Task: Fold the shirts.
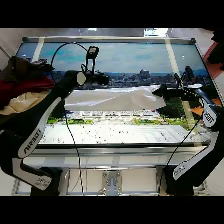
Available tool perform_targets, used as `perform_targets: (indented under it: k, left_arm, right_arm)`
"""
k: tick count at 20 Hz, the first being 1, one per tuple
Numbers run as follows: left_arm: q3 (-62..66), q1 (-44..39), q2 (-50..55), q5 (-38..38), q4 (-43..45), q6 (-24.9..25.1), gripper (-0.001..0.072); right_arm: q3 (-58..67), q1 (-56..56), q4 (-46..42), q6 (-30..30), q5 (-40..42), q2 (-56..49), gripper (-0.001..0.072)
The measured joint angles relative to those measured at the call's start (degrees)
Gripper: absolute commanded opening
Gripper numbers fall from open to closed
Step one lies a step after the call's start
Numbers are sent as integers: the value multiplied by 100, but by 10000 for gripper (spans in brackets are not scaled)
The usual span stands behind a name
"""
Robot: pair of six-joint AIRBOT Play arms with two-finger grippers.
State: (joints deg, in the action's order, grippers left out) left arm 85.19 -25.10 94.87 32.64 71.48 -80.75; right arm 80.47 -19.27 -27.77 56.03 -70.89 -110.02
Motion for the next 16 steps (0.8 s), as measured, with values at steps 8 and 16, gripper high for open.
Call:
perform_targets:
  k: [8,16]
  left_arm:
    - [0,-372,1134,372,-1318,350,9]
    - [74,-1049,1543,514,-1523,560,9]
  right_arm:
    - [-2,68,127,153,-542,1117,32]
    - [0,743,-807,485,-905,2435,31]
